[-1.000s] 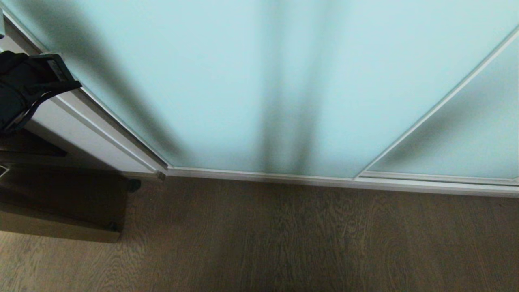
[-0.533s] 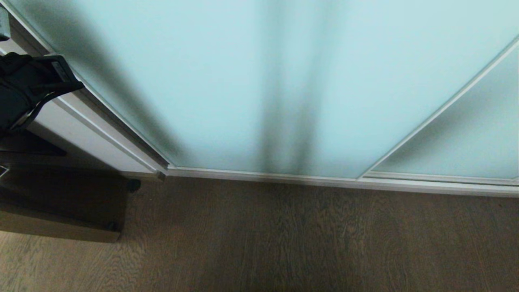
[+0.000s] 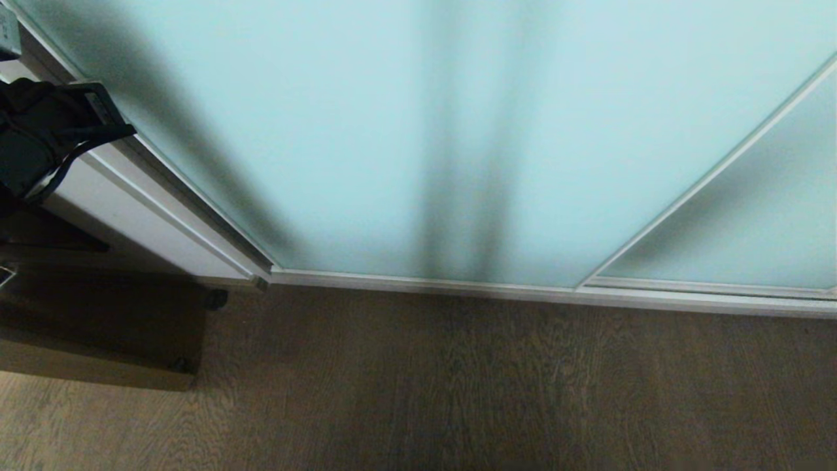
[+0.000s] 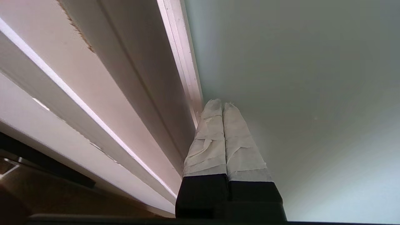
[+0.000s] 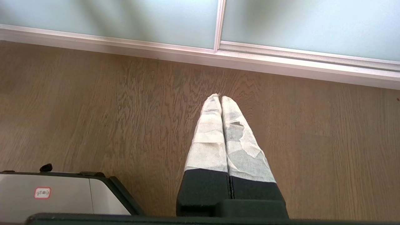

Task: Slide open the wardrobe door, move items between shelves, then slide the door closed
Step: Close the door

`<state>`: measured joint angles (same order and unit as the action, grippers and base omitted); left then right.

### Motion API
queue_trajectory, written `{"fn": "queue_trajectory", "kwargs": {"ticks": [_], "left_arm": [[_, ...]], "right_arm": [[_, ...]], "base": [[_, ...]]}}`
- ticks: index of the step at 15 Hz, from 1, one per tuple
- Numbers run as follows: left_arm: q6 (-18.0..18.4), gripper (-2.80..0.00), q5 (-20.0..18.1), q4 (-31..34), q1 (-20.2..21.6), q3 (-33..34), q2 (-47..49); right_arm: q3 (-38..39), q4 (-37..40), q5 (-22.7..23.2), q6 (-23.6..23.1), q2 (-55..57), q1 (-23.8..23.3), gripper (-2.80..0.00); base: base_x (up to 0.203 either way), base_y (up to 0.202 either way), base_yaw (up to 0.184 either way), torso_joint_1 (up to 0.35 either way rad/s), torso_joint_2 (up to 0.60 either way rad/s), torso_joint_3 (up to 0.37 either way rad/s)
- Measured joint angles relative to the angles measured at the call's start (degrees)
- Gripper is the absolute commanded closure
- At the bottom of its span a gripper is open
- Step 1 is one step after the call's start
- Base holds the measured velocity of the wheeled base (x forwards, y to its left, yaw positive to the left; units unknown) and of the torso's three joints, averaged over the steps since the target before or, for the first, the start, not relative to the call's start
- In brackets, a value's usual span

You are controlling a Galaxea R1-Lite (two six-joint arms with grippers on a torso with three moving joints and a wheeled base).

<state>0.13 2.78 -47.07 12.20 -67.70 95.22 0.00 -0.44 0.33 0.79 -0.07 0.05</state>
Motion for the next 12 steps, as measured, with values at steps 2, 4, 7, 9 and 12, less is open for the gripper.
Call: {"fn": "queue_trajectory", "kwargs": {"ticks": [2, 4, 7, 9, 12], "left_arm": [[-0.12, 0.0, -0.04, -0.14, 0.09, -0.38, 0.23], [-0.32, 0.0, -0.5, -0.28, 0.09, 0.36, -0.68], [-0.49, 0.0, -3.39, 1.03, -1.06, 3.78, -6.02], [-0.49, 0.0, -4.95, 3.95, -2.81, 6.46, -11.38], [-0.51, 0.0, -5.49, 10.03, -5.32, 10.99, -19.68]], "right_arm": [[0.0, 0.02, -0.02, 0.0, 0.0, 0.02, 0.0], [0.0, 0.01, -0.02, 0.0, 0.0, 0.02, 0.0], [0.0, -0.02, 0.0, 0.0, 0.0, 0.02, 0.0], [0.0, 0.02, 0.0, 0.0, 0.0, 0.02, 0.0], [0.0, 0.02, -0.02, 0.0, 0.0, 0.02, 0.0]], "base": [[0.0, 0.0, 0.0, 0.0, 0.0, 0.0], [0.0, 0.0, 0.0, 0.0, 0.0, 0.0], [0.0, 0.0, 0.0, 0.0, 0.0, 0.0], [0.0, 0.0, 0.0, 0.0, 0.0, 0.0], [0.0, 0.0, 0.0, 0.0, 0.0, 0.0]]}}
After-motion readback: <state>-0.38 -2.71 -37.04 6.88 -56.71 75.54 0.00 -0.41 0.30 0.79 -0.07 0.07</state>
